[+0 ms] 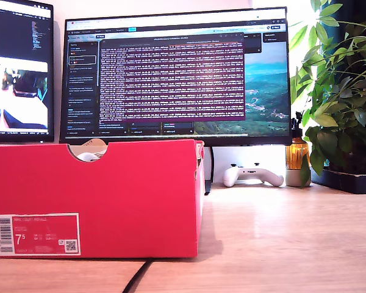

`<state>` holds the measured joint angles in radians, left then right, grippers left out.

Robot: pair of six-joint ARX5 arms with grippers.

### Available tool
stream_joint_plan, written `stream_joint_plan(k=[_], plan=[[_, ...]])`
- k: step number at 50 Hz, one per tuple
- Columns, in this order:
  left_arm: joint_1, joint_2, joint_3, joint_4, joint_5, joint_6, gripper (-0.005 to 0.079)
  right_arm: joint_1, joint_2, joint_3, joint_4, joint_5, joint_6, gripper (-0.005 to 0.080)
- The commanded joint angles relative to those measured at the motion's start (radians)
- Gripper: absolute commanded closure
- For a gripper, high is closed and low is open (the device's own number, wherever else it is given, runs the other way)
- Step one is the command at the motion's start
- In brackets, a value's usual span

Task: Pack the white shoes by picking the first shoe and placing it inside the red shoebox, left side, then picking and rotating the second shoe and placing it in the shoebox

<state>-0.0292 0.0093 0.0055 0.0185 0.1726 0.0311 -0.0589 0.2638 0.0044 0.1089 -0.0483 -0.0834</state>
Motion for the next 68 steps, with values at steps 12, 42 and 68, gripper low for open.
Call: stream_joint_plan(k=[12,42,68], plan=[[0.003,-0.021,-0.031,-0.020,-0.005,-0.018,0.0762,0.000,-0.172,0.000,-0.209,0.010,0.035,0.0765],[0.003,-0.021,-0.031,-0.172,0.003,-0.084,0.0762,0.000,-0.262,0.011,-0.297,0.006,0.139,0.0765],[0.003,-0.021,-0.031,-0.219,0.002,-0.084,0.0761,0.000,-0.262,0.011,-0.297,0.006,0.139,0.0765]])
